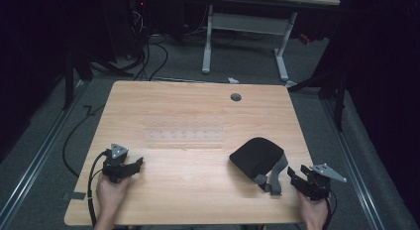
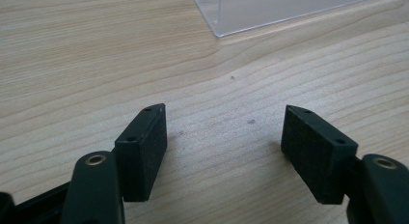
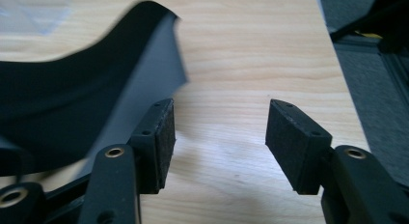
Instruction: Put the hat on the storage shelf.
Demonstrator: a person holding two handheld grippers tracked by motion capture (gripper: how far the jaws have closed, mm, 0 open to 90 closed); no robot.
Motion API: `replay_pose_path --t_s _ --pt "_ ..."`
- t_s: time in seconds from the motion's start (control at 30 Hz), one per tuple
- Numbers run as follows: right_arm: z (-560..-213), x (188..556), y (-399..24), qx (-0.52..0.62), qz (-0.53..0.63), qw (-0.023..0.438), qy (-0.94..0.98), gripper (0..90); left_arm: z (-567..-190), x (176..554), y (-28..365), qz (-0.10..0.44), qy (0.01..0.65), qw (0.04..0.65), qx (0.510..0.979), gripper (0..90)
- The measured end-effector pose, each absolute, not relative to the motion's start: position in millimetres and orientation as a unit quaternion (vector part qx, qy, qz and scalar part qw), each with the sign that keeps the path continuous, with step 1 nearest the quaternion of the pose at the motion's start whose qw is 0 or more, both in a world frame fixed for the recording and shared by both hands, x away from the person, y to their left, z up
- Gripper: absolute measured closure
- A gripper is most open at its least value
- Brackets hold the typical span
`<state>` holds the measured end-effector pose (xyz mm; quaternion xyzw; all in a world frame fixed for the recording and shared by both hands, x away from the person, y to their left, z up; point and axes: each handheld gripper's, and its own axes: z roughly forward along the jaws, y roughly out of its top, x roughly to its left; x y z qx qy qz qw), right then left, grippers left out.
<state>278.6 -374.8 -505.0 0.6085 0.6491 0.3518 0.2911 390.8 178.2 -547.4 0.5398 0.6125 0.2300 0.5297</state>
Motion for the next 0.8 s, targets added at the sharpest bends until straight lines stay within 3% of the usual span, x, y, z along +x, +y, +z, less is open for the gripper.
replay_pose_path --t_s 0.23,0.8 --pt "-494.2 276.5 -363.2 0.585 0.382 0.275 0.661 38.3 -547.4 390.8 178.2 0.23 0.612 0.529 0.54 33.3" --pt "-492.5 324.4 -350.5 0.587 0.382 0.232 0.675 29.9 -547.6 390.7 178.2 0.229 0.611 0.529 0.543 32.3"
